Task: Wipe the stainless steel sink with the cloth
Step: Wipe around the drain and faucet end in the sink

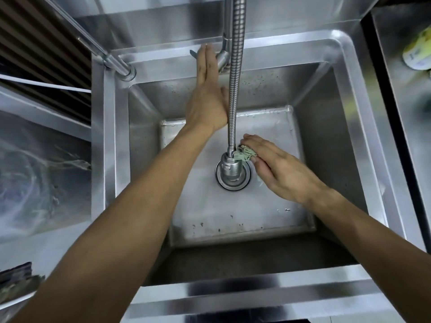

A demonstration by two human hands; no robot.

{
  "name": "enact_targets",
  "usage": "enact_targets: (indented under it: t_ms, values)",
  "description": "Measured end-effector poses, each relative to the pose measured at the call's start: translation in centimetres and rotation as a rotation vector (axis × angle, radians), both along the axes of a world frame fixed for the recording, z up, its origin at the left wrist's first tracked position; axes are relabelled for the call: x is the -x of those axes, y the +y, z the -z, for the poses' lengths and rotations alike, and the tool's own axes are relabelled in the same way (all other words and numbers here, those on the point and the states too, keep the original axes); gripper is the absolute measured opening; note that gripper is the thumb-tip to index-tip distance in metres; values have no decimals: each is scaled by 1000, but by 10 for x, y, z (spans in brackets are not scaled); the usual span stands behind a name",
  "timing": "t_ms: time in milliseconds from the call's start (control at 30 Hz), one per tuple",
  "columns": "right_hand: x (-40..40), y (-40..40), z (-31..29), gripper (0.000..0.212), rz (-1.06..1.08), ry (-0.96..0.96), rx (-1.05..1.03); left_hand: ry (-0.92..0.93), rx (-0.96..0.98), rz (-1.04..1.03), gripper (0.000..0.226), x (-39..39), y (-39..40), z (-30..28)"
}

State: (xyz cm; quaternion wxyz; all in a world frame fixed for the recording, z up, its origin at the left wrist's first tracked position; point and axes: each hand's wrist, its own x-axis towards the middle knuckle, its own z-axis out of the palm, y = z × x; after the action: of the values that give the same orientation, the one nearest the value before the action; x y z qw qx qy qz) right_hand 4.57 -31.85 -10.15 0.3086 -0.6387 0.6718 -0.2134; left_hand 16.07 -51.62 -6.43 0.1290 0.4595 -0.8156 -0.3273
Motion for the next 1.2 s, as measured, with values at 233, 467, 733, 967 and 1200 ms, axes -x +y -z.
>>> enact_targets:
  t_ms: [233, 467, 733, 967, 1200]
  values:
    - [3, 22, 3, 48, 61, -71, -9, 113, -65, 81, 83, -29, -3, 5]
    - [-5, 45, 12, 40, 106, -136, -107, -218, -491, -96, 45, -115, 91, 80]
    - [-56, 54, 24, 19, 80, -373, -544, 162, -1011, 91, 74, -127, 162, 86]
    - [-62, 35, 38, 29, 402, -723, -568, 239, -857, -141, 27, -115, 144, 96]
    - [-78, 25, 45, 31, 615, -456, -334, 193, -756, -258, 23, -92, 136, 102]
